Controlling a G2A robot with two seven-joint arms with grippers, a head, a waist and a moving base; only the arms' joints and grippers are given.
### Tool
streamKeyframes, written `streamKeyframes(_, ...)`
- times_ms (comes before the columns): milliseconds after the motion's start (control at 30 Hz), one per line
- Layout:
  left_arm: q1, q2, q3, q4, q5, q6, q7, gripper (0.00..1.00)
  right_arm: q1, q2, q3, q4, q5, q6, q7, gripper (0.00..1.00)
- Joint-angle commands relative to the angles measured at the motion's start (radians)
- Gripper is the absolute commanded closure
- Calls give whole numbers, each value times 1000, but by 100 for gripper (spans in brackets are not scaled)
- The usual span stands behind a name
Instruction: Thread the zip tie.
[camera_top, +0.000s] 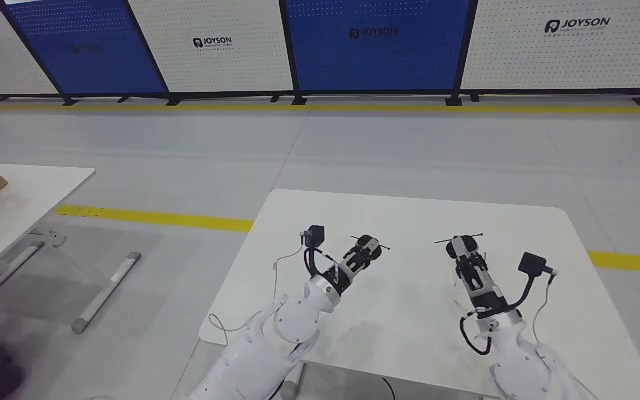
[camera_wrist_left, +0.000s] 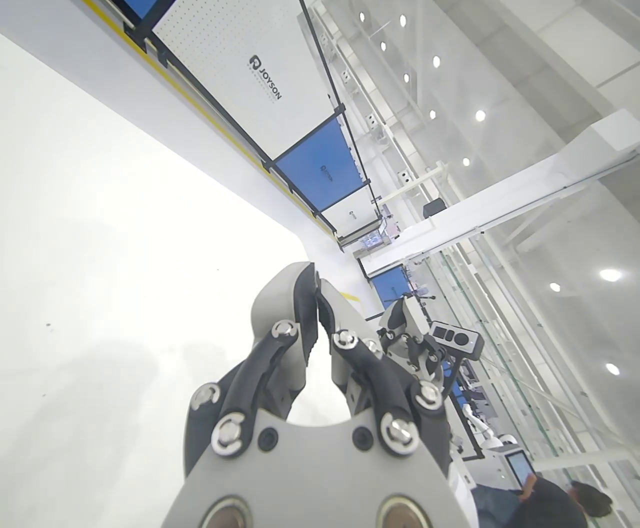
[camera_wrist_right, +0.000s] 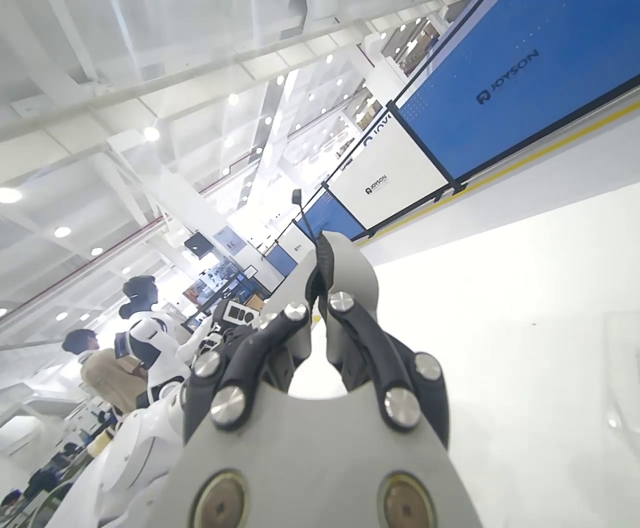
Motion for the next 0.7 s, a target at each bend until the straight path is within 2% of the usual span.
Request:
streamKeyframes(0,0,0,0,0,0,0,0,100,0,0,0,0,0,0,0,100)
streamKeyframes(133,-1,-1,-3,-3,2,-1,19,100,0,-12,-24,3,-17,14,-41,100)
streamKeyframes(200,-4,-3,3,-5,7,3,21,100,13,-25,-60,18,-48,28,-77,100)
streamKeyframes(267,-10,-6,9,-7,6,10,22,100,38,-39,-104,44,-123,68,-122,100)
streamKeyframes(333,-16,-8,12,-4,6,15,25,100,62,-56,-144,72,-142,89,-171,100)
streamKeyframes(667,-16,-8,12,-4,6,15,25,100,62,-56,-144,72,-142,89,-171,100)
